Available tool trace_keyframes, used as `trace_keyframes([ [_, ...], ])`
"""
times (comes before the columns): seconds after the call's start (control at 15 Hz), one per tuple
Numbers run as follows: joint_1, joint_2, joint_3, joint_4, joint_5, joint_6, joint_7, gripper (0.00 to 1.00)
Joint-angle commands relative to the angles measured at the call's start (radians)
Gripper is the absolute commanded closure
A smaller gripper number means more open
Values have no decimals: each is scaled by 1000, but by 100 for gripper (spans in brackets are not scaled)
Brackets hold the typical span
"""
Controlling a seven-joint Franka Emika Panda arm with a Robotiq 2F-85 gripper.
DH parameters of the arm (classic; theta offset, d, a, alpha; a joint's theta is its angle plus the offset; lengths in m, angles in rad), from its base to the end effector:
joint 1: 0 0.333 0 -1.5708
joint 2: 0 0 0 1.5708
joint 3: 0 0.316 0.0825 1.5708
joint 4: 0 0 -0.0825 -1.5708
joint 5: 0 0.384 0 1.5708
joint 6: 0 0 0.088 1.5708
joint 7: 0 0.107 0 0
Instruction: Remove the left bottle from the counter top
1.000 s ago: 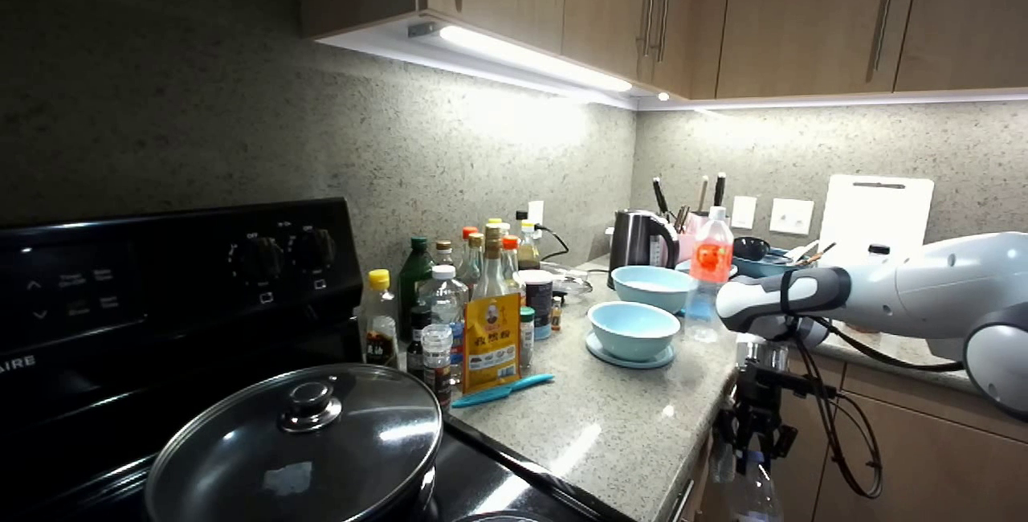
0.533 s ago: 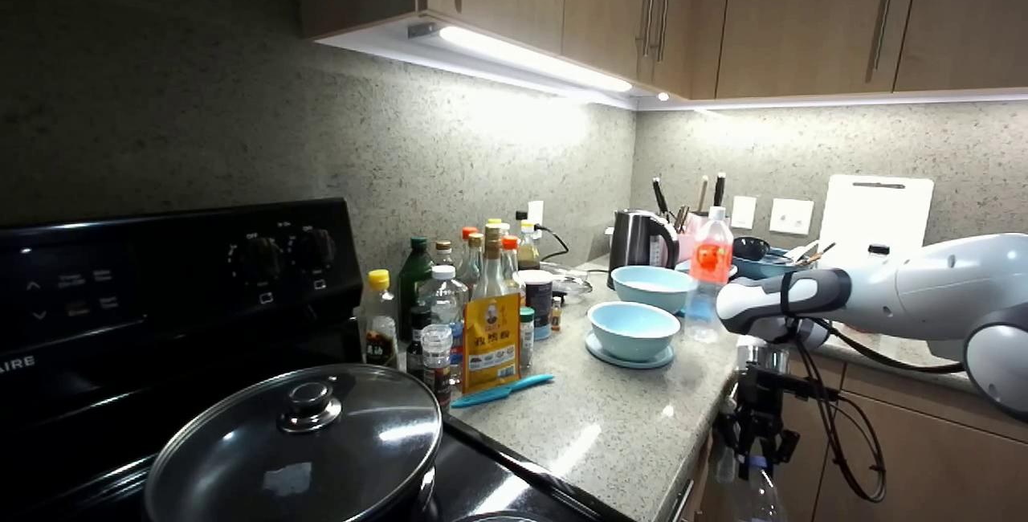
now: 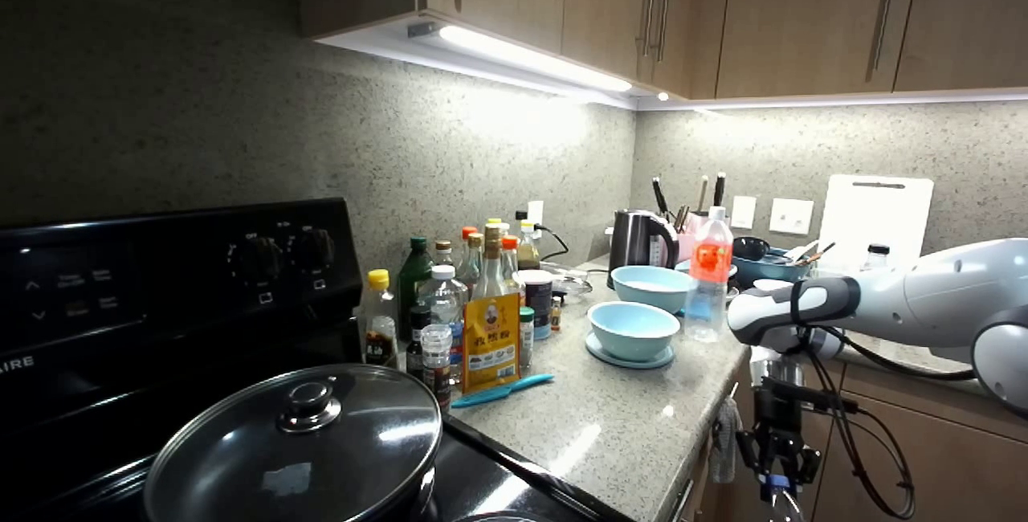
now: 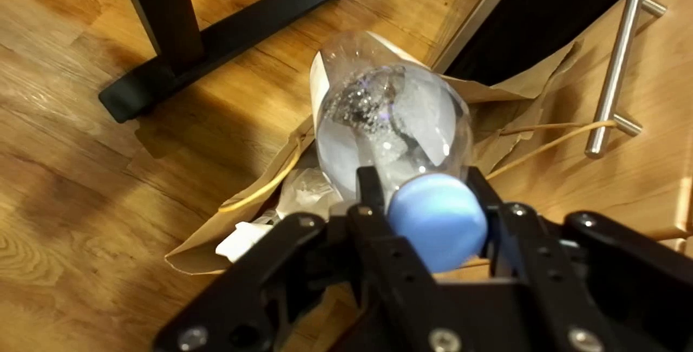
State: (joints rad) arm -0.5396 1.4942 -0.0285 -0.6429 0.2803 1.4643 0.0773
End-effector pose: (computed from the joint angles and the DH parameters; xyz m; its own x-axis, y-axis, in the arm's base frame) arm 0.6065 -0.3386 0.0031 0.6277 -0.4513 -0.6343 -0.6764 -0.7195 -0.1576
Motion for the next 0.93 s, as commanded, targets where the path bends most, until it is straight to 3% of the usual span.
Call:
trace_keyframes([
  [0.0,-6,0,6,3,-5,-6,2,61],
  [0.13,-7,0,7,3,-5,-6,2,61],
  [0.2,-7,0,8,3,-5,-6,2,86],
  [0.87,-3,1,3,-78,-7,117,-16,86],
])
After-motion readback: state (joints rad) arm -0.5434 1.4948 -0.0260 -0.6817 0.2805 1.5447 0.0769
